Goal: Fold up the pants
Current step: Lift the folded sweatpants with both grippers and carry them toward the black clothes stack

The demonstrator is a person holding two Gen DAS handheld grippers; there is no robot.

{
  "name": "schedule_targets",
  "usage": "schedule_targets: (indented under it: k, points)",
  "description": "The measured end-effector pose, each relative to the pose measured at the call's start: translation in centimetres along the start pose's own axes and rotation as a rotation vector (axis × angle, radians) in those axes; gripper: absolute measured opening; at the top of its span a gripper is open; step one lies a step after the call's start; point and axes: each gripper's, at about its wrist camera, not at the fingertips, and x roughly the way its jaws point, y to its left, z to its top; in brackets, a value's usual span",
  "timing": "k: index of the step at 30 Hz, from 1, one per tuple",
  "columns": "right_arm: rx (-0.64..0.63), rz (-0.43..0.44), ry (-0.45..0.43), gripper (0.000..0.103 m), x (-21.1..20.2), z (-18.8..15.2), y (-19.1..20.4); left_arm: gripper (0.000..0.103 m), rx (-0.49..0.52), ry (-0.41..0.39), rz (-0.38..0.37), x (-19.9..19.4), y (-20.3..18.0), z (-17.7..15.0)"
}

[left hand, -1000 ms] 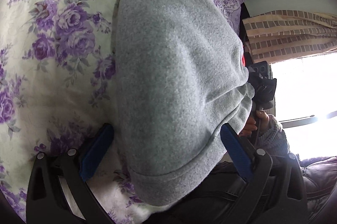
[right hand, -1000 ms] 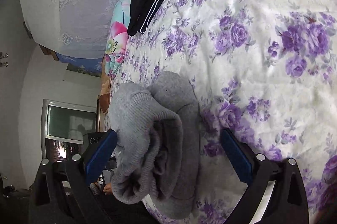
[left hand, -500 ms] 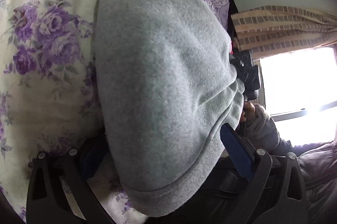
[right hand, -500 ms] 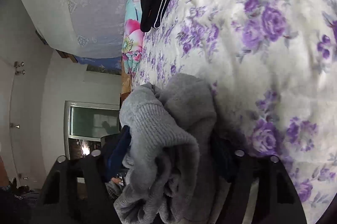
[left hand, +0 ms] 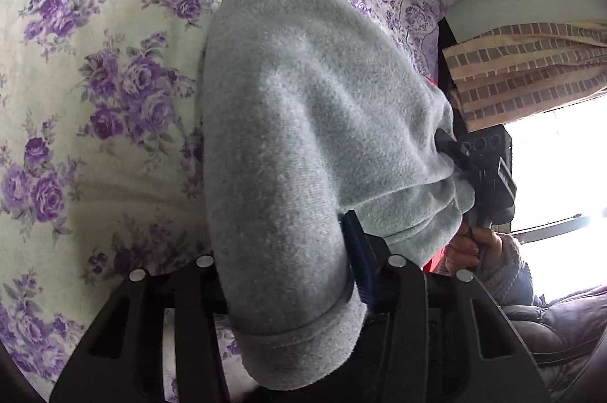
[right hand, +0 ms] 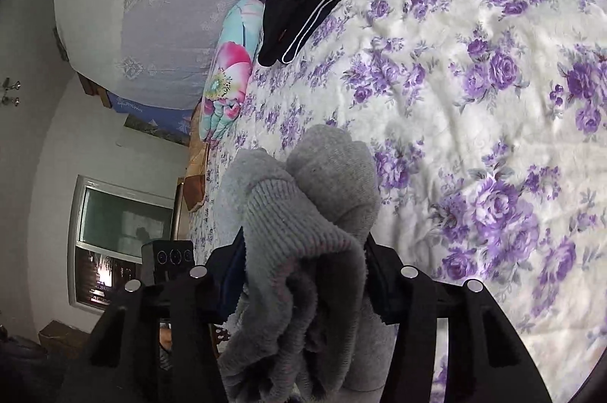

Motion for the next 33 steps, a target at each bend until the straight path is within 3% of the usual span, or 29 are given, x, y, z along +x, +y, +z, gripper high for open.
schedule_targets:
  k: [11, 18, 22, 27, 33]
  points:
    - [-0.126, -0.039, 0.009, 0.054, -1.9, 1.0, 4.1, 0.043, 0.083, 0.048, 0.159, -1.8, -4.0, 2.0]
    - [-0.233, 0.043, -0.022, 0.054, -4.4, 3.5, 8.9, 0.040, 0.117, -0.110, 0.091, -6.8, -7.2, 3.9]
    - [-0.168, 0.059, -0.028, 0.054, -3.3, 5.7, 6.4, 0.038, 0.084, -0.121, 0.089, -5.0, -6.1, 6.4]
    - [-0.190, 0.018, -0.010, 0.054, -1.1, 10.1, 5.7, 0.038, 0.060, -0.138, 0.100, -2.2, -6.2, 12.0]
    - [-0.351, 0.058, -0.077, 0.054, -1.2, 22.7, 11.4, 0.037, 0.177, -0.274, 0.126, -4.5, -10.5, 24.6]
